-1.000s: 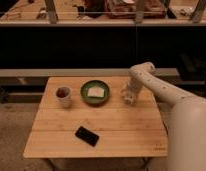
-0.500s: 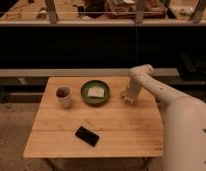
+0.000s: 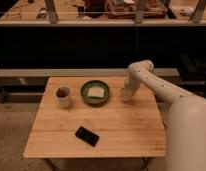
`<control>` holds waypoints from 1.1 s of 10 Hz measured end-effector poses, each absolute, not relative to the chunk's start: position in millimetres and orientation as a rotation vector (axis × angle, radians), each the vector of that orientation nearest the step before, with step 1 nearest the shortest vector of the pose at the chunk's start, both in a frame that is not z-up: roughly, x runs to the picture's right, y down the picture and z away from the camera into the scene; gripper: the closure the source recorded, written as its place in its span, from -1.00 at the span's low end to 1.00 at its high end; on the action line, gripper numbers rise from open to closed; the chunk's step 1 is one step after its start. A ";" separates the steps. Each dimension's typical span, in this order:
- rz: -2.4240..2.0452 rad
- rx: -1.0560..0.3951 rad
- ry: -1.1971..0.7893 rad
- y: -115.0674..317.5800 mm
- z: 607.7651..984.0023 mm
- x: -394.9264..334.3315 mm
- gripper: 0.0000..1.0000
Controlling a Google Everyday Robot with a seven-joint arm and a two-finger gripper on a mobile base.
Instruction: Place the bottle in the ceramic bowl
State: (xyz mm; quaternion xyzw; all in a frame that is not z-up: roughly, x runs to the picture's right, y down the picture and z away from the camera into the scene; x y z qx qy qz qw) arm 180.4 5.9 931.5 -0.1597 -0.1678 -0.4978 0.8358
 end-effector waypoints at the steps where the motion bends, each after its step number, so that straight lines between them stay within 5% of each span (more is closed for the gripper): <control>1: -1.065 -0.306 -0.348 -8.1 920.2 175.1 0.74; 6: -1.169 -0.208 -0.314 -67.4 887.7 116.3 0.74; 11: -1.274 -0.108 -0.338 -76.6 871.1 32.0 0.74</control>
